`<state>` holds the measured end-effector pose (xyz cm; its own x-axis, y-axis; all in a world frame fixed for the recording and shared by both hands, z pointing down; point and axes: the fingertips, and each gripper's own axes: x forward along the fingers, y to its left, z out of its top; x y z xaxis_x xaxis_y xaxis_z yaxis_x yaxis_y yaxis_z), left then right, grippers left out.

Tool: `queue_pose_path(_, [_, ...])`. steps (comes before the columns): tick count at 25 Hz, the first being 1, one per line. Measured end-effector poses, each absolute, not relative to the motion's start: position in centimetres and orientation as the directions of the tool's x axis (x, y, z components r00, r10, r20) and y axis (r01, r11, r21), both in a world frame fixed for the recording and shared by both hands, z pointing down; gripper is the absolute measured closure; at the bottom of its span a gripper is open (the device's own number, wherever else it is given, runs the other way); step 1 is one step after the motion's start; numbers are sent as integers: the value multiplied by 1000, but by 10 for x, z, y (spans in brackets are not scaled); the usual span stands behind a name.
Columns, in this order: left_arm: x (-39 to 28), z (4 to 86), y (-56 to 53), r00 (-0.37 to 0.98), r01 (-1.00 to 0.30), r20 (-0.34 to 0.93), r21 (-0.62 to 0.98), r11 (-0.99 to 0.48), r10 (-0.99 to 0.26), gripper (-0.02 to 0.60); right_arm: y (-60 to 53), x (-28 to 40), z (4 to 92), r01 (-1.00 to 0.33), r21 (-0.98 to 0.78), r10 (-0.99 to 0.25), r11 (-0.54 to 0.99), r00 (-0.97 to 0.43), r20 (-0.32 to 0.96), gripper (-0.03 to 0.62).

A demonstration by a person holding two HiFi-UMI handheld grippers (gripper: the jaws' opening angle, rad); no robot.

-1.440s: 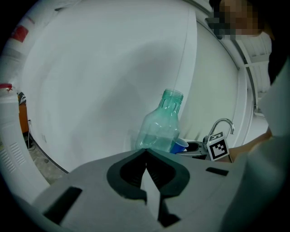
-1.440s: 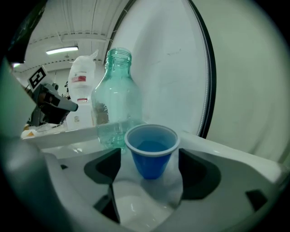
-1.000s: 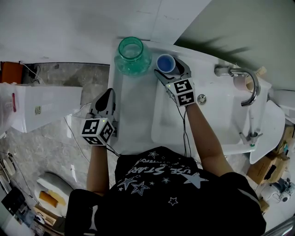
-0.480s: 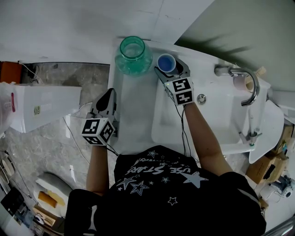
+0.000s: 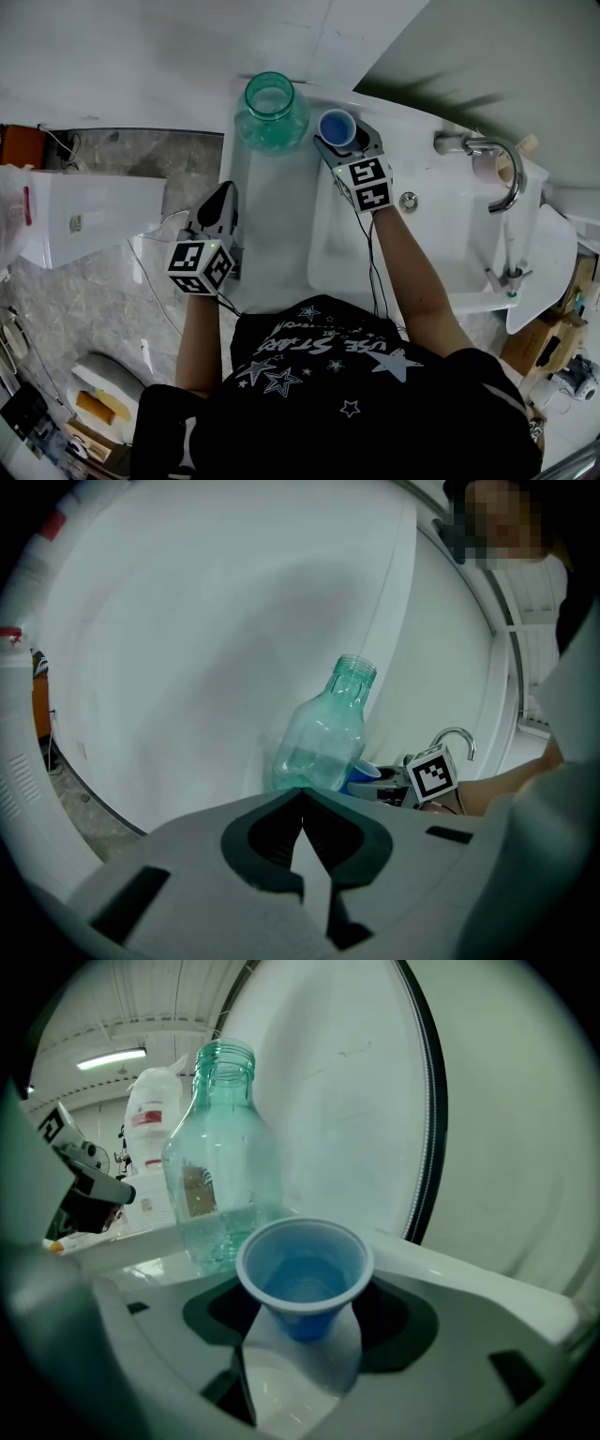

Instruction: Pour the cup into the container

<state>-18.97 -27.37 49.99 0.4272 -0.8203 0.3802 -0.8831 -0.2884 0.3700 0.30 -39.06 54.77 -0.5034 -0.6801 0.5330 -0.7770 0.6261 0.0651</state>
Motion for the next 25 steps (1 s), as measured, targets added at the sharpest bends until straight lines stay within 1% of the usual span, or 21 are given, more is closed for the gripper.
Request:
queue_pose_path(5, [-192,499,-271,420,-885,377,370,-281,-825,571,-388,-5,548,-772,60,-678,632,-514,525,299])
queue_pose_path(13, [-197,499,-266,405,-892,377,365,-268,-833,572,-388,2,546,-801,45,-706,597,-498,503,307])
queue_pose_path(20, [-195,493,-266,403,-893,364,360,-272,-840,571,-387,9,527,-809,41,-725,586,-501,473,310])
queue_pose_path(25, [-192,482,-266,406,-893,346,347,-287,-846,571,-383,10,508,-792,40,-709,609,-522,475,310])
